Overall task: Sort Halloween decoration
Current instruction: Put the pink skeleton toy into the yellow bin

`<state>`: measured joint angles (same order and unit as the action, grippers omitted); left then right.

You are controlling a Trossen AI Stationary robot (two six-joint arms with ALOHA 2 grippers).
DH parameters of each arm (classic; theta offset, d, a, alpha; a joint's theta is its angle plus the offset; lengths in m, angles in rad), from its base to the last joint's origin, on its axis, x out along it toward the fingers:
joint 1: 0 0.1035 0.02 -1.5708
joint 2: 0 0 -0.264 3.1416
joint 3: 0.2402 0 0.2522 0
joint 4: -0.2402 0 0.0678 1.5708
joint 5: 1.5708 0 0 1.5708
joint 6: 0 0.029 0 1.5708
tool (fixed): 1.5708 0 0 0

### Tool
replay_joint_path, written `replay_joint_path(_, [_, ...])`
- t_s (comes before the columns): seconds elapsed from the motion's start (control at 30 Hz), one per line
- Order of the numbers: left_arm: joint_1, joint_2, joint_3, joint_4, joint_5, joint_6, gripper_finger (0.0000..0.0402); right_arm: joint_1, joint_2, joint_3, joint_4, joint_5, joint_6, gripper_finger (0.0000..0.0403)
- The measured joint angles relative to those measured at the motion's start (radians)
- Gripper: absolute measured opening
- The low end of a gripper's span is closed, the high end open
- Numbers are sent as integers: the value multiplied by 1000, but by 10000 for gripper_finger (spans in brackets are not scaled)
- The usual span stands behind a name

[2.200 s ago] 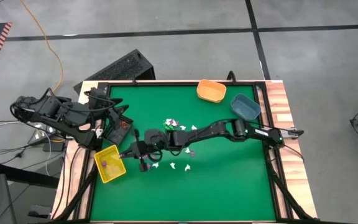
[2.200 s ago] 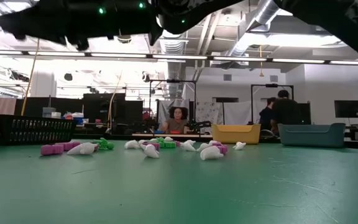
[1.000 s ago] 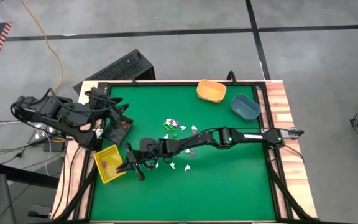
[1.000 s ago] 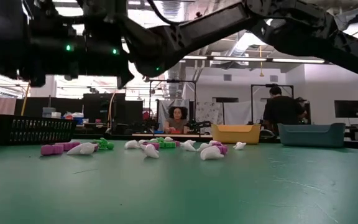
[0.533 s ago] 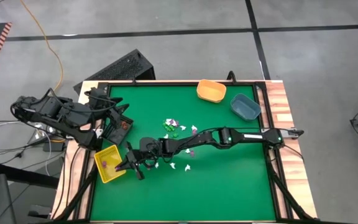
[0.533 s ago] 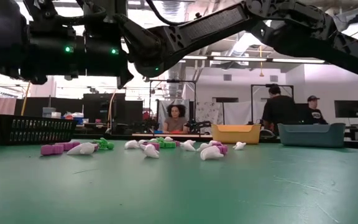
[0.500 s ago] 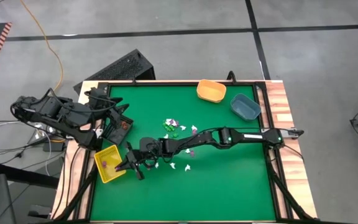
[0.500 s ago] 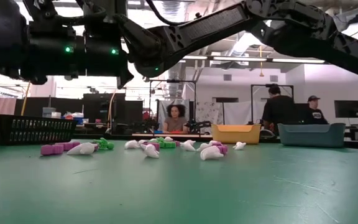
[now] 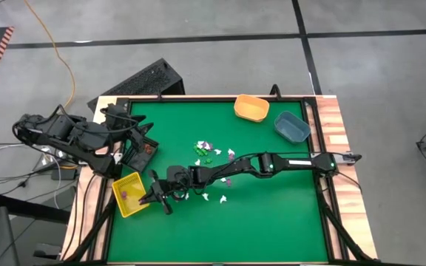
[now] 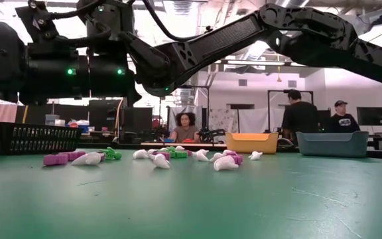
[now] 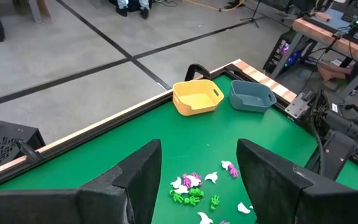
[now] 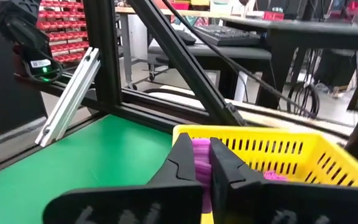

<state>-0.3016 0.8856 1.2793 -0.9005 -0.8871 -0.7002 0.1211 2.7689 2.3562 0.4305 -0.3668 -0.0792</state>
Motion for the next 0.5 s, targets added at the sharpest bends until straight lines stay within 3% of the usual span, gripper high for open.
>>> replay_joint_path(0.3, [0, 0, 0, 0, 0, 0, 199, 0, 0, 0, 5, 6, 3, 87])
replay_joint_path(0.5, [0, 0, 0, 0, 0, 13, 199, -2, 0, 0, 1, 8, 3, 112])
